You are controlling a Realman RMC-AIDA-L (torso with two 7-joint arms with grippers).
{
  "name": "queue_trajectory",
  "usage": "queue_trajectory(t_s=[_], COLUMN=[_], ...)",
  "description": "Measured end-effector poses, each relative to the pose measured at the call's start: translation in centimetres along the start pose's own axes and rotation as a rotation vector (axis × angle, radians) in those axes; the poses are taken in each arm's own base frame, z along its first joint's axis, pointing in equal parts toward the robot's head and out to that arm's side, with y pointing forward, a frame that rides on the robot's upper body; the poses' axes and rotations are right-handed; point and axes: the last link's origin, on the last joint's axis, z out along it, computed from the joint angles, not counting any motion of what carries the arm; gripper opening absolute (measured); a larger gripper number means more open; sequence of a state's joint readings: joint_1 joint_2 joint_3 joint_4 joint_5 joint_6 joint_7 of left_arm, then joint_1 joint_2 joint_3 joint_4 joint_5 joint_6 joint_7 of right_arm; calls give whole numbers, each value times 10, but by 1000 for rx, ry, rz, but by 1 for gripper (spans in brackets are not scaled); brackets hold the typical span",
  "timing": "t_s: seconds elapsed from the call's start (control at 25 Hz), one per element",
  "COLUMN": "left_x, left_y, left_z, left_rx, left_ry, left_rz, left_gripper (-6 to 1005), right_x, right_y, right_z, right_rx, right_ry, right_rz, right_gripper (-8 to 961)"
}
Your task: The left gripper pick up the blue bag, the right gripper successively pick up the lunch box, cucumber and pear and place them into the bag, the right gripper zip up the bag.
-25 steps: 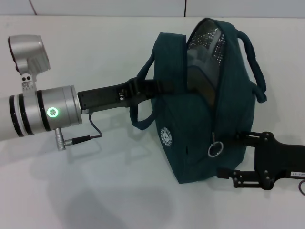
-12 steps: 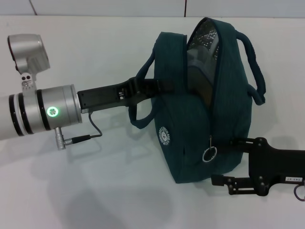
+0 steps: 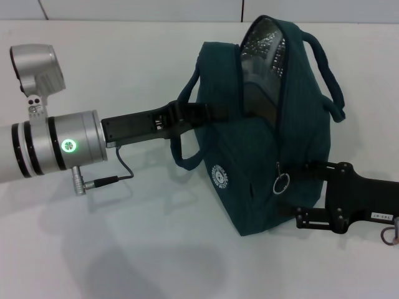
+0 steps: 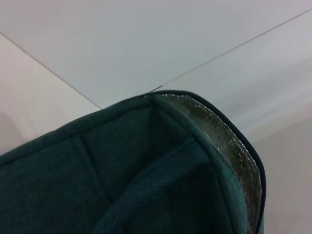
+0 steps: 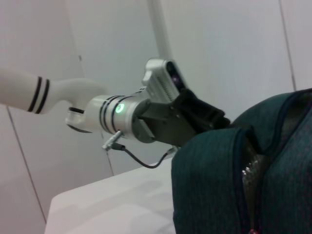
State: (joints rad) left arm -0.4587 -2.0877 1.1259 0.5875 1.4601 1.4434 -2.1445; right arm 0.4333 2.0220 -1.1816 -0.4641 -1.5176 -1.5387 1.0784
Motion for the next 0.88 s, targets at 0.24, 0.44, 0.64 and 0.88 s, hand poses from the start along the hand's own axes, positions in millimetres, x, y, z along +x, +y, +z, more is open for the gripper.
queue_trajectory(t_s=[0.24, 0.44, 0.64, 0.88], left_x=[0, 1, 3, 7], left_y=[0, 0, 0, -2], left_z=[0, 0, -3, -8], left_rx=[-1, -1, 1, 8], left_ry=[-1, -1, 13, 43], left_rz=[1, 3, 13, 24], left_gripper=[102, 103, 103, 103], right_x=[4, 6, 5, 4], right_y=[4, 11, 10, 10], right_z=[6, 10, 10, 12], right_rx=[-35, -80, -70, -68], right_ry=[30, 44, 30, 21], right_rz=[0, 1, 3, 1], right_gripper=[753, 752, 750, 740])
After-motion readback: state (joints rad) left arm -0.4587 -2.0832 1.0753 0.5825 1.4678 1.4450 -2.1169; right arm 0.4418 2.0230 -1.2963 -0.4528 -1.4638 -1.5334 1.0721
